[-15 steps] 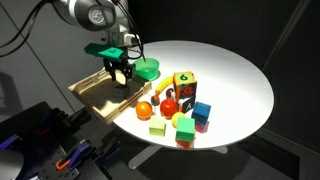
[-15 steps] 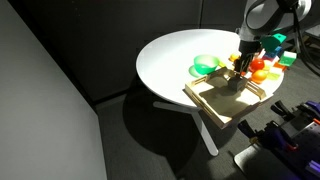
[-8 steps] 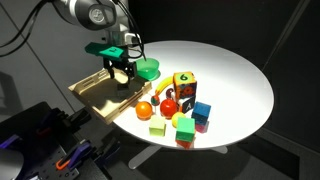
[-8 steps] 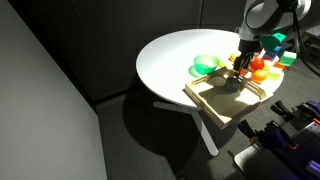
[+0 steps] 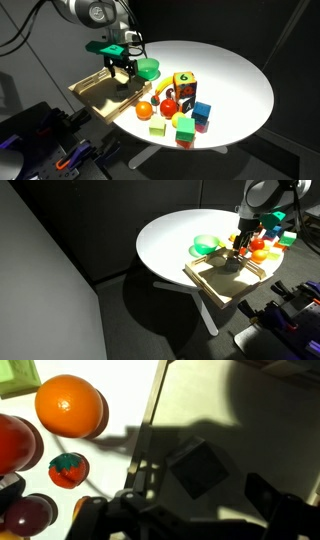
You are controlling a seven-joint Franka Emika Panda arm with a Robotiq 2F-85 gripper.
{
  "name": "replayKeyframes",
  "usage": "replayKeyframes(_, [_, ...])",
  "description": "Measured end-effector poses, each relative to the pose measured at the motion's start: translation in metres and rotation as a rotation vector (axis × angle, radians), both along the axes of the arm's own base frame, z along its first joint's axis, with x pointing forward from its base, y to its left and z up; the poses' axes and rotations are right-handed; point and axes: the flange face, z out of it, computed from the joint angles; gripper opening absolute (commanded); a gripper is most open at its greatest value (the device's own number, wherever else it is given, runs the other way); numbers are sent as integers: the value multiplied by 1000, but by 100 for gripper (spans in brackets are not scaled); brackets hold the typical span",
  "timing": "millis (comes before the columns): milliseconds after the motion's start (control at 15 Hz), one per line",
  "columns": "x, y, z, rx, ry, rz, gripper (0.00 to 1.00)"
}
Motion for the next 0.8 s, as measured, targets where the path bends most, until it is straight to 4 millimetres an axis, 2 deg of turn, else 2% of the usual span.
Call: replayKeyframes(800, [11,0,54,-2,-111,1,100])
